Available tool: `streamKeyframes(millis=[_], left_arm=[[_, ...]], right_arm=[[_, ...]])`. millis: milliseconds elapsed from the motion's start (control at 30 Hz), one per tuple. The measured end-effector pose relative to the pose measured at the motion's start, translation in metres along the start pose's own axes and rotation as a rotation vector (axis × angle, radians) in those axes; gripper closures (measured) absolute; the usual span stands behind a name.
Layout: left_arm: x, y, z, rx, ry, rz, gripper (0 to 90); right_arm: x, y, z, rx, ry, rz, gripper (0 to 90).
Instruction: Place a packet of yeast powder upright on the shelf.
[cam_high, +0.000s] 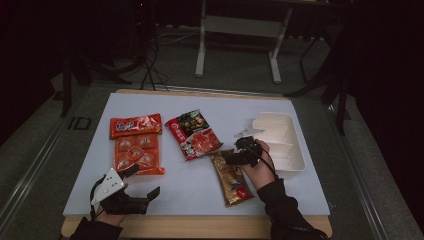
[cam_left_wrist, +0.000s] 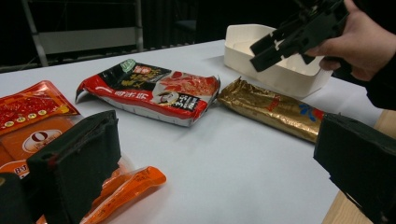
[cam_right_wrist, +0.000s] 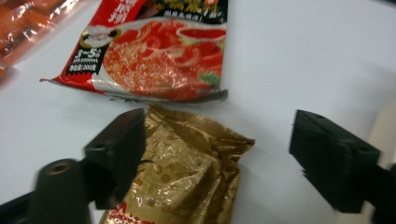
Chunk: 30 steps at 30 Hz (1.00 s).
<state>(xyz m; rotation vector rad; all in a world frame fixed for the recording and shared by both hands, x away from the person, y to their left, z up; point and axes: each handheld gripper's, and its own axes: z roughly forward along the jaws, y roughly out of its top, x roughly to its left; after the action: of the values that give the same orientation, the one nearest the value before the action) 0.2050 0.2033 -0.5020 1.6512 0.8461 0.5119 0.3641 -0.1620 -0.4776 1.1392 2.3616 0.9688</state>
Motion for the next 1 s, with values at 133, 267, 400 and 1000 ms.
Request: streamKeyframes(millis=[133,267,400,1000], left_arm=[[0.0,0.0,0.0,0.003,-0.001,0.0,0.8],[0.0,0.0,0.001,0.007,-0.003,0.0,0.8],[0.001,-0.001,0.002,0.011,-0.006,-0.004,0.8],[-0.001,-0.002,0.004,0.022,-0.015,-0.003,0.8]], right_arm=[[0.002,0.0,0.006,0.014,-0.023,0.0,20.3],[-0.005,-0.004,0.017,0.043,-0.013,0.046,20.3],[-0.011,-0.007,0.026,0.071,-0.002,0.106,22.2],[-0.015,-0.012,0.051,0.211,0.055,0.142,45.8]])
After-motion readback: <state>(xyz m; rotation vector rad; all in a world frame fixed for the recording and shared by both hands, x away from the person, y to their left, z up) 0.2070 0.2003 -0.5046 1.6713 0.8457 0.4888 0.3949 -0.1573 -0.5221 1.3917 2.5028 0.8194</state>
